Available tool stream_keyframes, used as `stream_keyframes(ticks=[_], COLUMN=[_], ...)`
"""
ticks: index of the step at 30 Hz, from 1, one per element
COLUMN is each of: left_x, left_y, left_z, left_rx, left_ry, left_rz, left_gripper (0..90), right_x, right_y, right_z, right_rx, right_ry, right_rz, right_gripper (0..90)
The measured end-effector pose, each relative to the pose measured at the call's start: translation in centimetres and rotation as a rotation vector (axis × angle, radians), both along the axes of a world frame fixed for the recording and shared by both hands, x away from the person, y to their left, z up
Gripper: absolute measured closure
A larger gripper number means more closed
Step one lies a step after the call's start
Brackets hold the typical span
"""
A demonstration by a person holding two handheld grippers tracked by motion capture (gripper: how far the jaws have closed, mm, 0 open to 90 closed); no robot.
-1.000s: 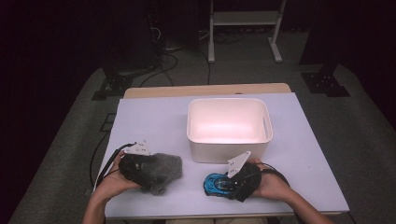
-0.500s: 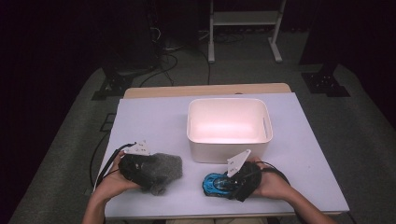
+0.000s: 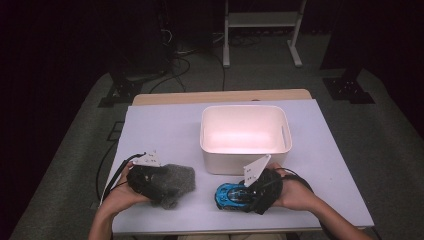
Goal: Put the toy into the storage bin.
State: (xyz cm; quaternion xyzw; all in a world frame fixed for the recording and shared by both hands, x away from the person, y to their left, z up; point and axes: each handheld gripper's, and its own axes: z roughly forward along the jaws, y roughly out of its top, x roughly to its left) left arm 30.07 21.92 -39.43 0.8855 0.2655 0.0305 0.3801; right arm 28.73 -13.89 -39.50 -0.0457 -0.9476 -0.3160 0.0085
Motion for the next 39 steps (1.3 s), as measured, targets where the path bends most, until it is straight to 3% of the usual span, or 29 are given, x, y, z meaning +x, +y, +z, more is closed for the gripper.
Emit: stream_keyframes(ticks=[5,22,39], left_x=[0.0,0.0,0.3], left_y=[0.0,0.2,0.3], left_z=[0.0,0.1,0.3], left_rx=[0.003,-0.007,-0.017], left_ry=[0.003,-0.004,-0.006], left_rz=[0.0,0.001,0.0], left_gripper=[9.8,9.8,9.8], right_x=[-0.3,-0.9,1.3], right_y=[0.1,0.8,0.8], right_z=[1.7,7.5,12.6], right_rx=[0.017,0.018,0.059], right_ry=[0.007,-0.035,-0.017], right_rz=[0.02,0.063,0.073], right_gripper=[25.1,25.1,25.1])
